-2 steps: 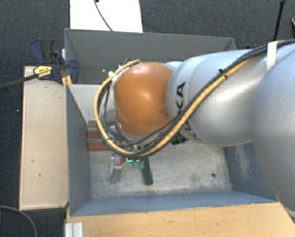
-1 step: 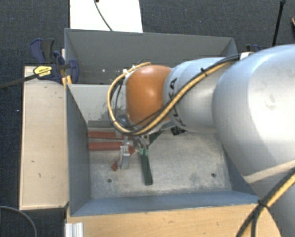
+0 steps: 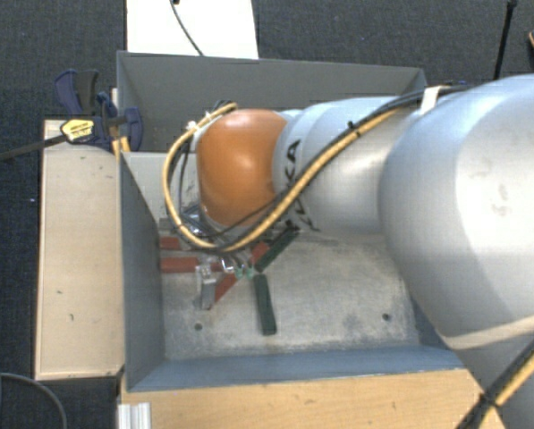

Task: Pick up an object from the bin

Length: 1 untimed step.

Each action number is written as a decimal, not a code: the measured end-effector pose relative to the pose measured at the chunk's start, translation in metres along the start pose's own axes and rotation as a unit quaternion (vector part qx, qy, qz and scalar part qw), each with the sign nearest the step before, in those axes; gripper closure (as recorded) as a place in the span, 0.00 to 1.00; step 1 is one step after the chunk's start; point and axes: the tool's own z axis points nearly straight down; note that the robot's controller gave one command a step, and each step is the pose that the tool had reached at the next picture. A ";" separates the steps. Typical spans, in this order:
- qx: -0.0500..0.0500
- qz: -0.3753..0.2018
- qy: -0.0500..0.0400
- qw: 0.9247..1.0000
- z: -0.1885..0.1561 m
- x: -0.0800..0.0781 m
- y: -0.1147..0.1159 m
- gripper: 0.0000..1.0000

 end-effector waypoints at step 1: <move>0.001 0.126 0.000 0.992 -0.010 0.006 0.022 0.00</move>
Offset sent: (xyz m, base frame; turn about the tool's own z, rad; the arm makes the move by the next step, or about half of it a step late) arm -0.0111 0.0193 0.0092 0.2534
